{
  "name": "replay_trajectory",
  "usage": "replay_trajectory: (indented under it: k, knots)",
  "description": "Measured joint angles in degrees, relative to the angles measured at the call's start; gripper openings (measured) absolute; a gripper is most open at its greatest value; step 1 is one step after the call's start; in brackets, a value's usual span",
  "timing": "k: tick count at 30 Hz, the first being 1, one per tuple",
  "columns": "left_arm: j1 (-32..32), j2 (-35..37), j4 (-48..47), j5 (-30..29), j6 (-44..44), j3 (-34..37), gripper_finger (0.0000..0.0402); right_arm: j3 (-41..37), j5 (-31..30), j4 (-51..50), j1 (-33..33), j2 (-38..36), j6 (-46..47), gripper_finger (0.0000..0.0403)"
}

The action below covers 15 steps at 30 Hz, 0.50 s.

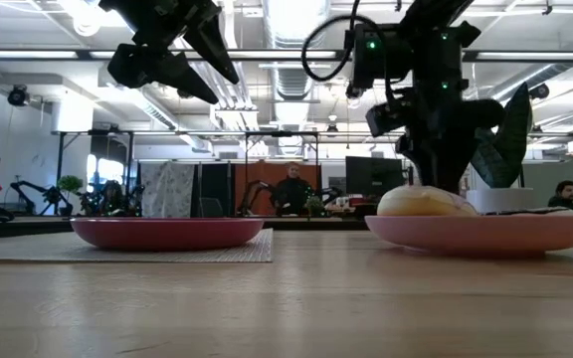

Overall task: Pick & Place donuts
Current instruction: Put the small white donut on the dark pink plate

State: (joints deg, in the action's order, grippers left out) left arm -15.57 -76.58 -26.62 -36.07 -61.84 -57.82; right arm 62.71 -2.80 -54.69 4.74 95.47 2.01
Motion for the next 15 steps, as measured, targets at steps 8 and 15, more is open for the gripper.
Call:
replay_trajectory:
  k: [8,15]
  knots:
    - [0.0,0.3,-0.1,0.4,0.4,0.0,0.0168,0.9,-1.6,-2.0,0.0,-5.1,-0.3,0.0229]
    - [7.1,0.5,-2.9,11.3,3.5,0.0,0.0168,0.6,-1.8,-1.9,1.2,-14.8,8.2,0.023]
